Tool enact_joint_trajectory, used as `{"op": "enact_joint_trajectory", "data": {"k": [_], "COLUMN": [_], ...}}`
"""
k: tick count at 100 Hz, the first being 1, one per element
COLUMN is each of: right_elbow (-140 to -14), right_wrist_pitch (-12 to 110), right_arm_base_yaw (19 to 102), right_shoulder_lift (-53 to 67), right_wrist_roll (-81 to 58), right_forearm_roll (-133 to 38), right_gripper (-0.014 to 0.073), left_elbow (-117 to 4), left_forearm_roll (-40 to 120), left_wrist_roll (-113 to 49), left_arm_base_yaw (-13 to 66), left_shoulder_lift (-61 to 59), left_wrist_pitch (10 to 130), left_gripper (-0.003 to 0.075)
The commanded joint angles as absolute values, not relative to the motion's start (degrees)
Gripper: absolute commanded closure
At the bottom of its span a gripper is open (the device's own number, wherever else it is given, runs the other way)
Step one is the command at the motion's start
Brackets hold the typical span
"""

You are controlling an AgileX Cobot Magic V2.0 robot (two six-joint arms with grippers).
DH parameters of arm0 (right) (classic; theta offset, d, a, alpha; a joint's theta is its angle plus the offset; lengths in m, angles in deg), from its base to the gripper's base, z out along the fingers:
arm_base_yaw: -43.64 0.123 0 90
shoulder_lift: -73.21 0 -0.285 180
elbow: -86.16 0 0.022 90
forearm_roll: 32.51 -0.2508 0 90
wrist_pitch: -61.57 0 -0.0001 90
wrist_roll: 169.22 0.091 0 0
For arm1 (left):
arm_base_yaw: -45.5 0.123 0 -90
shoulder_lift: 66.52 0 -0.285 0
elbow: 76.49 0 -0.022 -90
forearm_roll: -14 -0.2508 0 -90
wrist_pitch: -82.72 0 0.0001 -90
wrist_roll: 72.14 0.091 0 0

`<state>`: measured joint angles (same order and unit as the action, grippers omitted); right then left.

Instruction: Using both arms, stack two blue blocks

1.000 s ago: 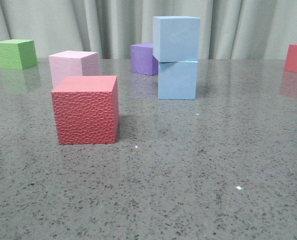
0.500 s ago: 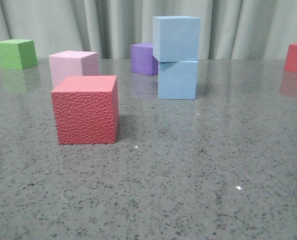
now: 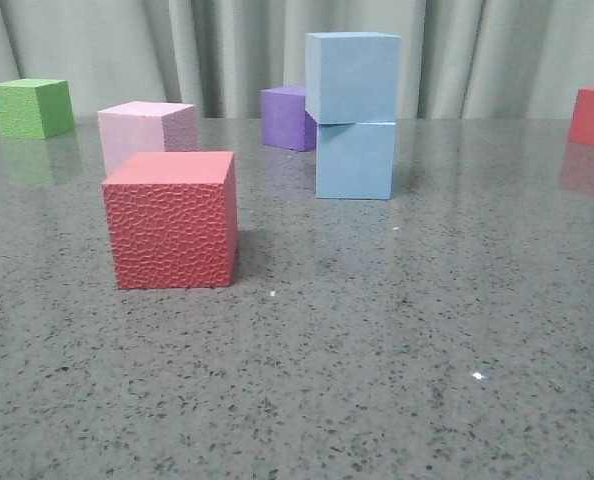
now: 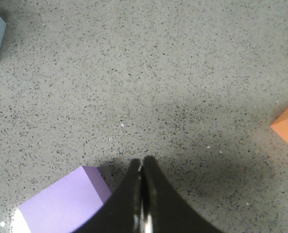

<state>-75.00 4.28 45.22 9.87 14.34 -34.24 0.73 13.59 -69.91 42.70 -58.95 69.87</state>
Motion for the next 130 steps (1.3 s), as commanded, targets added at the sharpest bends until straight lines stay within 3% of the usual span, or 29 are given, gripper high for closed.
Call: {"op": "enact_joint_trajectory", "data": {"k": [1, 43, 130], "right_elbow": [-76.34, -76.34, -76.34], "right_wrist_pitch": [7.24, 7.24, 7.24], "right_arm_base_yaw": [44.81, 44.81, 44.81], "right_shoulder_lift": [10.53, 10.53, 10.53], "right_wrist_roll": [13.83, 13.83, 13.83], "right_forearm_roll": [-34.04, -34.04, -34.04], "right_gripper": [0.0716, 0.0716, 0.0716], "left_elbow": [0.73, 3.14, 3.14], "left_forearm_roll": [13.03, 13.03, 13.10], "left_wrist_roll": [-71.15, -71.27, -71.27], "left_arm_base_yaw": [42.93, 42.82, 42.82], "left_shoulder_lift": [-58.90, -58.90, -60.79], "left_wrist_pitch": [75.88, 84.41, 86.68], "left_gripper": [0.0739, 0.0739, 0.0739]}}
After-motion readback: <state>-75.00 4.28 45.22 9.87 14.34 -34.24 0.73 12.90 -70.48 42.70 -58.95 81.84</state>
